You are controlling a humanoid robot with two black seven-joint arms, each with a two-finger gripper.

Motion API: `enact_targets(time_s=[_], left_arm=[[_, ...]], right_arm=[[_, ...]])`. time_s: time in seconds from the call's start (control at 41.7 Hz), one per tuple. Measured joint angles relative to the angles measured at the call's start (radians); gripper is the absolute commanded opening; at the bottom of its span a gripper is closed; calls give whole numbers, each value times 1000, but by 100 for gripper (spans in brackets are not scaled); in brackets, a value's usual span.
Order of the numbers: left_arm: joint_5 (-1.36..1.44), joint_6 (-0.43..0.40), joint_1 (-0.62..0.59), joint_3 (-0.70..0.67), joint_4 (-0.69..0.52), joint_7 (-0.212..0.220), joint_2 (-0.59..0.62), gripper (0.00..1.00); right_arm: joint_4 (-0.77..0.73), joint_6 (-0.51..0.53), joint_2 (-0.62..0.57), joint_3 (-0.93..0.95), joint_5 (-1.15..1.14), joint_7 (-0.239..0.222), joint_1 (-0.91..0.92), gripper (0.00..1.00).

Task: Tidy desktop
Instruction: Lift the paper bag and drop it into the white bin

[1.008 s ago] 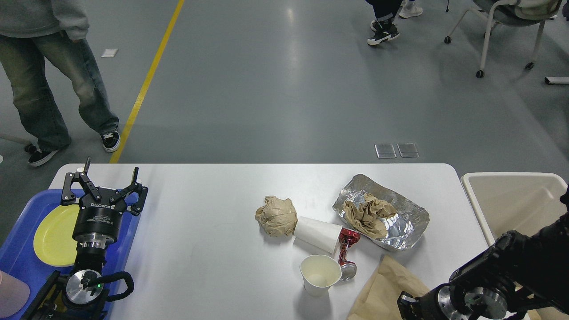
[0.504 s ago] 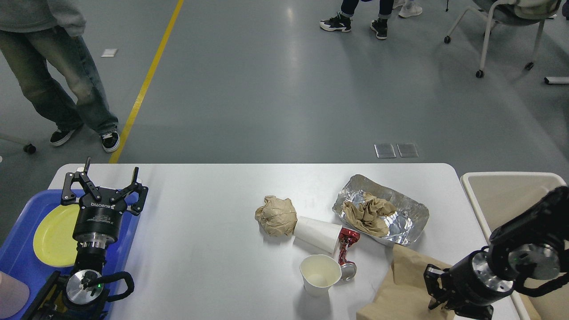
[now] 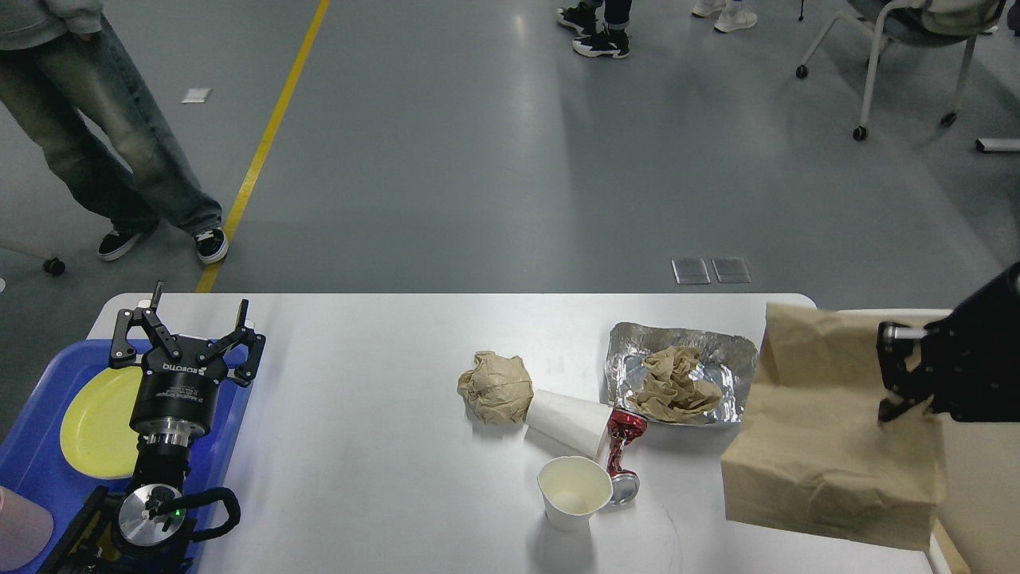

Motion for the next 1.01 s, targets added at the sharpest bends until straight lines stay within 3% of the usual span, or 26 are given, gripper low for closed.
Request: enact_targets(time_s=[0.24, 0.384, 0.696, 0.912, 1.008], left_arm=[[0, 0, 0, 0, 0, 0, 0, 96], [0, 0, 0, 0, 0, 0, 0, 96], [-1, 0, 0, 0, 0, 0, 0, 96], [-1, 0, 0, 0, 0, -1, 0, 96], [-1, 0, 0, 0, 0, -1, 0, 96]], right_arm=[[-15, -29, -4, -13, -1, 1, 10, 0], [-113, -81, -29, -75, 0, 1, -36, 0], [-662, -133, -256, -18, -2, 2, -462, 0], [-1016, -152, -370, 232, -3, 3, -853, 0], [-1194, -218, -373, 430, 0, 3, -1134, 0]])
